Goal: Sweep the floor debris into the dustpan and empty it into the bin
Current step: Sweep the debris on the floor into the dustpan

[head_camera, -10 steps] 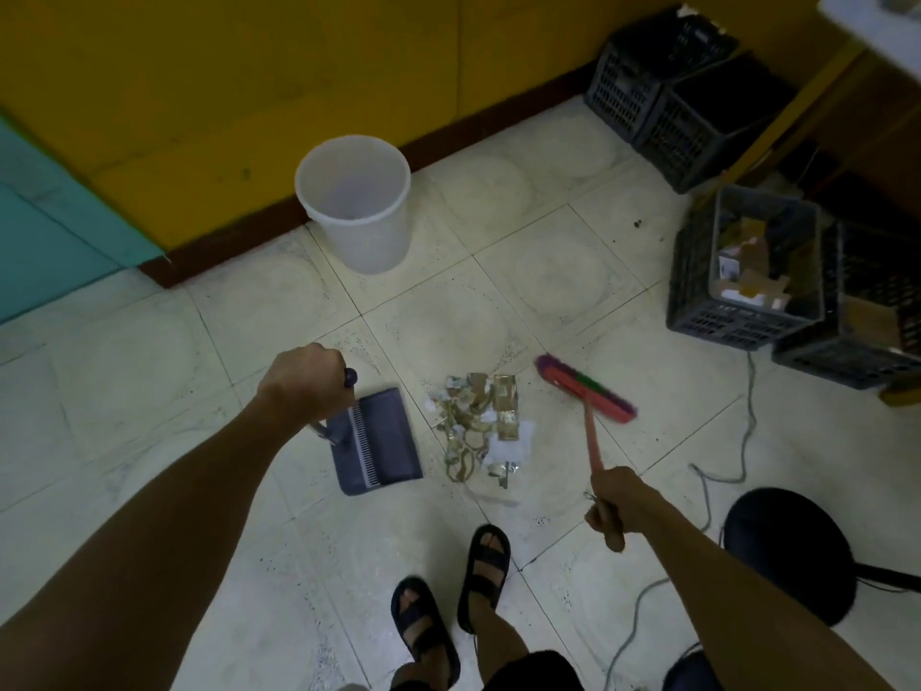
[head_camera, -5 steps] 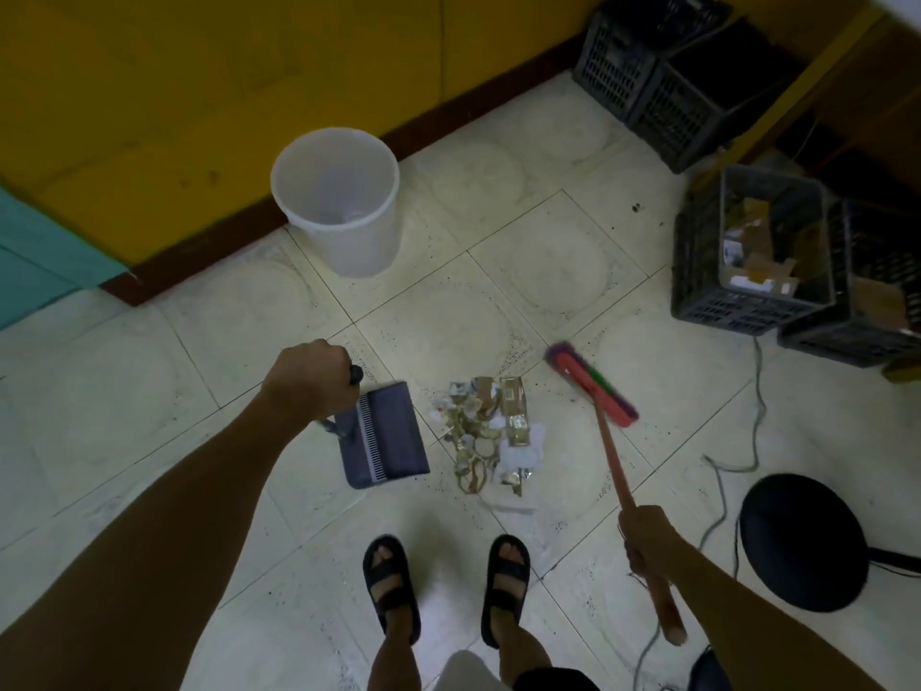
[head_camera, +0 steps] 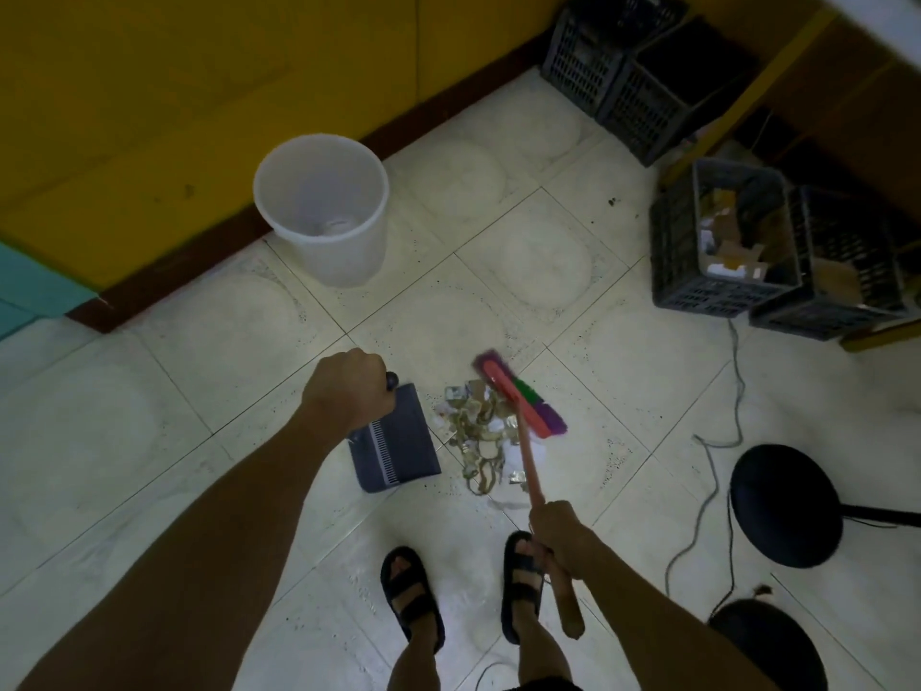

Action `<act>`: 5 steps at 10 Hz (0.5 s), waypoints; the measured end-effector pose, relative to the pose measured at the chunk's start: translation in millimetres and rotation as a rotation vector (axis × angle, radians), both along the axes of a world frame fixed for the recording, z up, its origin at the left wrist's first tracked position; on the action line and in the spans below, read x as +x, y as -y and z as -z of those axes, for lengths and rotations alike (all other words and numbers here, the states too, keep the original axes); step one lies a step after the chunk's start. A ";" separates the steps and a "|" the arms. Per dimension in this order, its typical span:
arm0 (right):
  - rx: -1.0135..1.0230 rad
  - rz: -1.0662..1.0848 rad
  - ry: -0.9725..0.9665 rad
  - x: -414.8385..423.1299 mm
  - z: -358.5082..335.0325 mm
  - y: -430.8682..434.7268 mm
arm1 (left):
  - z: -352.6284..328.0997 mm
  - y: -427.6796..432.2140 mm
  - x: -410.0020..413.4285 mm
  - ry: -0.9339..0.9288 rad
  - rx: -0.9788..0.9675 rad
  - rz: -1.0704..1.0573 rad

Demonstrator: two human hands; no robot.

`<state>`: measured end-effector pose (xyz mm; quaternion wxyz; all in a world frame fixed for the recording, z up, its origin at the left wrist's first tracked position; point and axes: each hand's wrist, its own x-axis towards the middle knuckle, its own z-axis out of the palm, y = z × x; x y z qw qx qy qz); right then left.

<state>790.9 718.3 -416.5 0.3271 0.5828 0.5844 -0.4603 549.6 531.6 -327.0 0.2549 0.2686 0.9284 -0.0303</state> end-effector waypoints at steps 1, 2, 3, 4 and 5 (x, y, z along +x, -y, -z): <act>0.056 0.040 -0.038 11.3 -11.0 -7.3 | -1.3 3.1 -3.8 -0.005 0.024 -0.002; 0.083 0.096 -0.046 41.0 -45.4 -30.9 | -0.7 4.3 -5.1 -0.021 0.037 -0.008; 0.141 0.130 -0.065 61.7 -60.6 -51.4 | -3.4 5.4 -6.8 -0.026 0.019 -0.068; 0.182 0.271 -0.068 82.7 -68.1 -81.0 | -6.0 1.3 -0.1 -0.036 -0.022 -0.089; 0.160 0.322 -0.100 90.6 -66.6 -100.6 | -8.1 -10.4 4.0 -0.047 -0.073 -0.048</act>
